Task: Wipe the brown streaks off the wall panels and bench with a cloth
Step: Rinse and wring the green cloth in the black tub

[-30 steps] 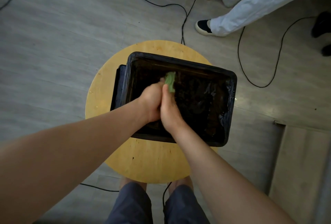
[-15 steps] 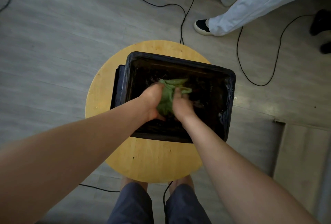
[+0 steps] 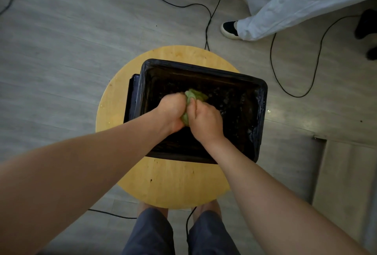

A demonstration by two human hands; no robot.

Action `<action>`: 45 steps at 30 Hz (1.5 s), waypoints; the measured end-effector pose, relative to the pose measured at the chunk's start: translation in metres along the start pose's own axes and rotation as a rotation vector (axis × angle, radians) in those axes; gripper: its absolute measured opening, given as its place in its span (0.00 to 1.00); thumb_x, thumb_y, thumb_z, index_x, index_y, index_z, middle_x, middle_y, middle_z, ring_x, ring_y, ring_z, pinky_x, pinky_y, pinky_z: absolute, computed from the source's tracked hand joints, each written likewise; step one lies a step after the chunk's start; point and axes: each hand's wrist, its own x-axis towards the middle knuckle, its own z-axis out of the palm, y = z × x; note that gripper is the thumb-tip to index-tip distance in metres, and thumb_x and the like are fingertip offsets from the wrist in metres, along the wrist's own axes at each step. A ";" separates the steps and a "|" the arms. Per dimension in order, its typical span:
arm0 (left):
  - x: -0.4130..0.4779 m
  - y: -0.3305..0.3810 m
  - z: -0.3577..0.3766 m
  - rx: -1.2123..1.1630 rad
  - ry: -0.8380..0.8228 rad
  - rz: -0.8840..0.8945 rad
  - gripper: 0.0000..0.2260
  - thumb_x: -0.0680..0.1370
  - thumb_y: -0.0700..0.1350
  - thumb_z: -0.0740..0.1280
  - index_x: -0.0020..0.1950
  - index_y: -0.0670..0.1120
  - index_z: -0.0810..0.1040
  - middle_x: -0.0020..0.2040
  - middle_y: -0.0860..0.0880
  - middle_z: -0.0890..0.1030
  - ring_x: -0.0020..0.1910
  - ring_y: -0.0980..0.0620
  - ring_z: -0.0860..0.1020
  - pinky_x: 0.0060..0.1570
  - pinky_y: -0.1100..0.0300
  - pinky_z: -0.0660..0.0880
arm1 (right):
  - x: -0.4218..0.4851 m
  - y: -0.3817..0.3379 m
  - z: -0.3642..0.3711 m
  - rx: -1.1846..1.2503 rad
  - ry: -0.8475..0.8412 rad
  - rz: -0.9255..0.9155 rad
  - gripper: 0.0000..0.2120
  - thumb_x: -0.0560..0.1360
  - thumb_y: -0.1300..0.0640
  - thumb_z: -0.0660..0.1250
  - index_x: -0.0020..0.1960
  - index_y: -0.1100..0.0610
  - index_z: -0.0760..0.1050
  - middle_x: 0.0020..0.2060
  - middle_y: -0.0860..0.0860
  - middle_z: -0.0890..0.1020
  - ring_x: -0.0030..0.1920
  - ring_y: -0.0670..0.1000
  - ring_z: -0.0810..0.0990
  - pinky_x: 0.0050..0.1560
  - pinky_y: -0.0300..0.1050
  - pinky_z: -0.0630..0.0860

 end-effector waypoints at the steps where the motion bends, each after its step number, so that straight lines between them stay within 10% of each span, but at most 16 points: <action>1: -0.003 -0.002 -0.001 0.015 -0.013 0.018 0.13 0.82 0.33 0.58 0.54 0.35 0.82 0.49 0.38 0.84 0.48 0.41 0.84 0.48 0.49 0.84 | 0.003 0.009 0.003 -0.057 0.010 0.004 0.28 0.84 0.47 0.48 0.38 0.59 0.77 0.31 0.56 0.80 0.30 0.58 0.79 0.27 0.51 0.75; 11: -0.009 -0.013 -0.017 0.133 0.049 -0.050 0.17 0.83 0.47 0.62 0.72 0.55 0.70 0.62 0.47 0.80 0.61 0.41 0.78 0.57 0.34 0.78 | 0.008 0.017 0.001 0.112 -0.202 0.795 0.25 0.87 0.47 0.51 0.80 0.55 0.55 0.76 0.63 0.58 0.67 0.67 0.72 0.62 0.55 0.73; 16: -0.006 -0.013 -0.008 0.052 -0.012 -0.137 0.16 0.85 0.57 0.60 0.62 0.48 0.81 0.57 0.44 0.84 0.57 0.44 0.81 0.62 0.42 0.77 | -0.002 -0.015 -0.005 0.275 -0.482 0.499 0.24 0.87 0.46 0.48 0.59 0.57 0.79 0.54 0.58 0.84 0.54 0.60 0.82 0.55 0.53 0.77; 21: -0.005 0.001 -0.014 0.117 0.001 -0.179 0.14 0.84 0.47 0.61 0.42 0.44 0.79 0.37 0.45 0.80 0.34 0.48 0.81 0.38 0.57 0.78 | -0.023 -0.034 -0.028 0.299 -0.232 0.177 0.25 0.86 0.43 0.54 0.34 0.51 0.71 0.27 0.48 0.75 0.30 0.47 0.77 0.30 0.43 0.69; 24: -0.011 0.001 -0.011 0.136 -0.017 -0.140 0.17 0.86 0.44 0.56 0.40 0.42 0.76 0.30 0.45 0.80 0.29 0.50 0.79 0.28 0.63 0.76 | -0.018 -0.031 -0.019 0.212 -0.116 0.100 0.25 0.87 0.46 0.51 0.38 0.54 0.76 0.29 0.49 0.78 0.31 0.50 0.79 0.32 0.48 0.74; 28: -0.014 -0.006 -0.005 0.102 -0.017 -0.021 0.13 0.84 0.36 0.58 0.45 0.39 0.79 0.42 0.41 0.80 0.42 0.45 0.81 0.41 0.56 0.81 | -0.010 -0.013 0.002 -0.106 0.070 0.084 0.30 0.86 0.45 0.44 0.46 0.56 0.82 0.32 0.54 0.83 0.31 0.58 0.82 0.27 0.45 0.72; 34: -0.019 -0.012 -0.005 0.233 -0.075 0.041 0.13 0.84 0.39 0.59 0.64 0.41 0.80 0.58 0.41 0.85 0.57 0.44 0.84 0.58 0.47 0.82 | 0.015 0.033 -0.001 -0.231 0.008 0.410 0.21 0.86 0.42 0.50 0.66 0.57 0.70 0.57 0.61 0.77 0.49 0.64 0.81 0.36 0.49 0.68; 39: -0.001 -0.013 -0.009 0.161 0.126 0.040 0.17 0.83 0.49 0.65 0.71 0.56 0.67 0.58 0.48 0.81 0.55 0.46 0.81 0.44 0.45 0.82 | 0.011 0.023 0.015 -0.031 -0.226 0.816 0.27 0.86 0.42 0.45 0.79 0.56 0.59 0.75 0.61 0.61 0.68 0.66 0.69 0.62 0.59 0.71; 45: 0.003 -0.003 -0.011 0.080 0.037 -0.132 0.13 0.84 0.51 0.62 0.46 0.47 0.81 0.42 0.46 0.84 0.40 0.48 0.84 0.44 0.54 0.80 | 0.002 -0.026 -0.001 0.387 -0.351 0.493 0.31 0.85 0.36 0.47 0.56 0.55 0.82 0.52 0.56 0.85 0.55 0.56 0.83 0.56 0.51 0.78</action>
